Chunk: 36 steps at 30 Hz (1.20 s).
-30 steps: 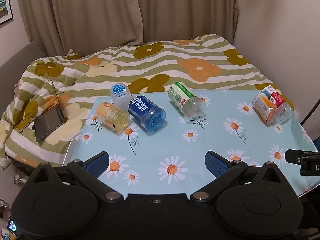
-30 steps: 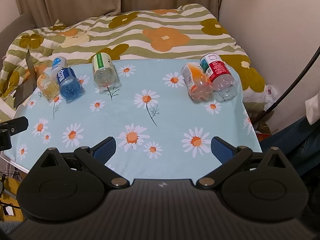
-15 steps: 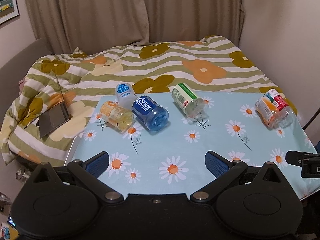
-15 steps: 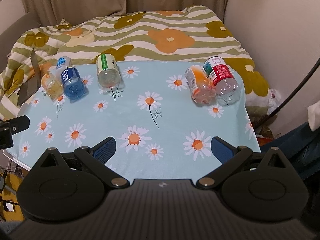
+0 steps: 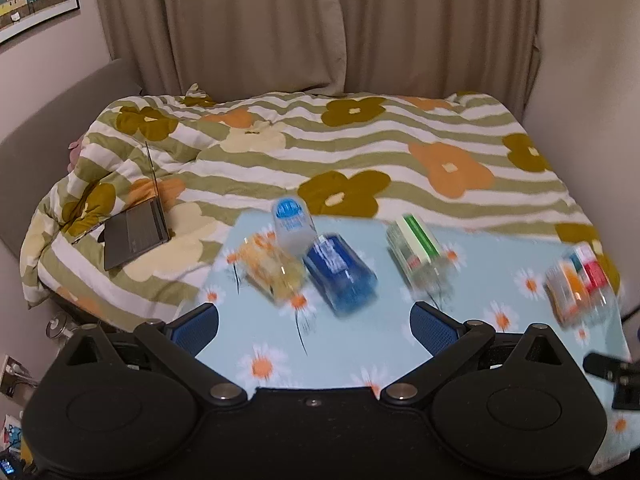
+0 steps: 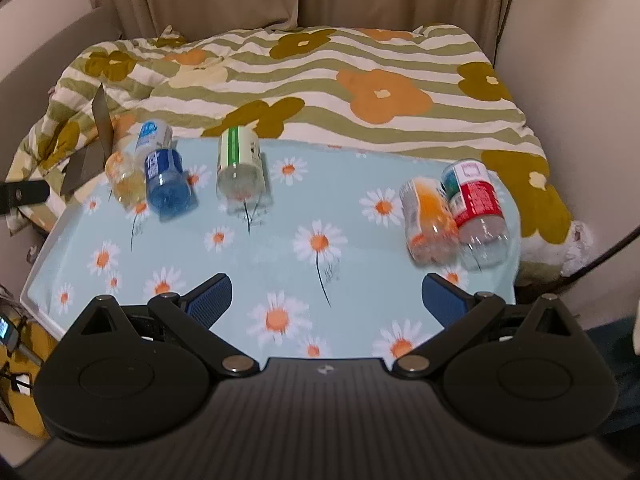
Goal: Flip cup upright
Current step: 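Move the left gripper toward the white cup lying on its side, then close the left gripper around the white cup's body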
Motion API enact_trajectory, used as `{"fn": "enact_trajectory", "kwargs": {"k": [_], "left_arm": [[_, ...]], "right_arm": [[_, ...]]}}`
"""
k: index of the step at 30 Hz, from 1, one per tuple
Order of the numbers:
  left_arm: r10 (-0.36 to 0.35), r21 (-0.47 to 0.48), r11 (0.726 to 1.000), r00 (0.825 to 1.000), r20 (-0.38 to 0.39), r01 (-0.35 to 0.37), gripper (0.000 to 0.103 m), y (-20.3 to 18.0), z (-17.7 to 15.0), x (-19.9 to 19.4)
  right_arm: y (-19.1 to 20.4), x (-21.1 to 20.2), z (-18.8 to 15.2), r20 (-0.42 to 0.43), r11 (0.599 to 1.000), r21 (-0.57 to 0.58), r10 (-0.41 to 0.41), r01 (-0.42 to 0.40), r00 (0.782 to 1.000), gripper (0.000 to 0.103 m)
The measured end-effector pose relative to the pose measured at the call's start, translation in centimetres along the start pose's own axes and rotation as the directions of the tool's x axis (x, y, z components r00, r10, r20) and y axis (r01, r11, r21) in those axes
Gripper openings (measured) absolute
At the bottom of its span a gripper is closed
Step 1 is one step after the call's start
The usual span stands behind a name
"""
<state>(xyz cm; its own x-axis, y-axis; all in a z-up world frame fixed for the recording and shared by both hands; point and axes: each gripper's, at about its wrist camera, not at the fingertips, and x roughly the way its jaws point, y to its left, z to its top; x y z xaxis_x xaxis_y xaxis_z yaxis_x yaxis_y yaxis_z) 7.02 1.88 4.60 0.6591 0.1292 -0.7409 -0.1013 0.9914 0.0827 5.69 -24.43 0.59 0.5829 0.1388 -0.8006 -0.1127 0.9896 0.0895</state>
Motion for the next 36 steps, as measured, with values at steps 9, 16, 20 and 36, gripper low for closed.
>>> {"fn": "enact_trajectory", "kwargs": {"k": [9, 16, 20, 36], "left_arm": [[-0.076, 0.012, 0.997, 0.993, -0.086, 0.077, 0.103, 3.4, 6.3, 9.0], [-0.136, -0.003, 0.99, 0.973, -0.186, 0.138, 0.103, 5.4, 9.7, 17.1], [-0.162, -0.015, 0.986, 0.958, -0.237, 0.163, 0.103, 6.2, 11.0, 21.3], [-0.236, -0.053, 0.97, 0.875, -0.422, 0.236, 0.088, 6.4, 10.9, 31.4]], "right_arm": [[1.5, 4.7, 2.7, -0.047, 0.992, 0.123, -0.025, 0.031, 0.999, 0.103], [2.9, 8.9, 4.3, -0.121, 0.973, 0.213, -0.063, 0.088, 0.991, 0.103], [4.2, 10.9, 5.1, -0.149, 0.967, 0.227, -0.079, 0.112, 0.986, 0.103], [7.5, 15.7, 6.2, -0.238, 0.95, 0.252, -0.125, 0.186, 0.963, 0.103]]}}
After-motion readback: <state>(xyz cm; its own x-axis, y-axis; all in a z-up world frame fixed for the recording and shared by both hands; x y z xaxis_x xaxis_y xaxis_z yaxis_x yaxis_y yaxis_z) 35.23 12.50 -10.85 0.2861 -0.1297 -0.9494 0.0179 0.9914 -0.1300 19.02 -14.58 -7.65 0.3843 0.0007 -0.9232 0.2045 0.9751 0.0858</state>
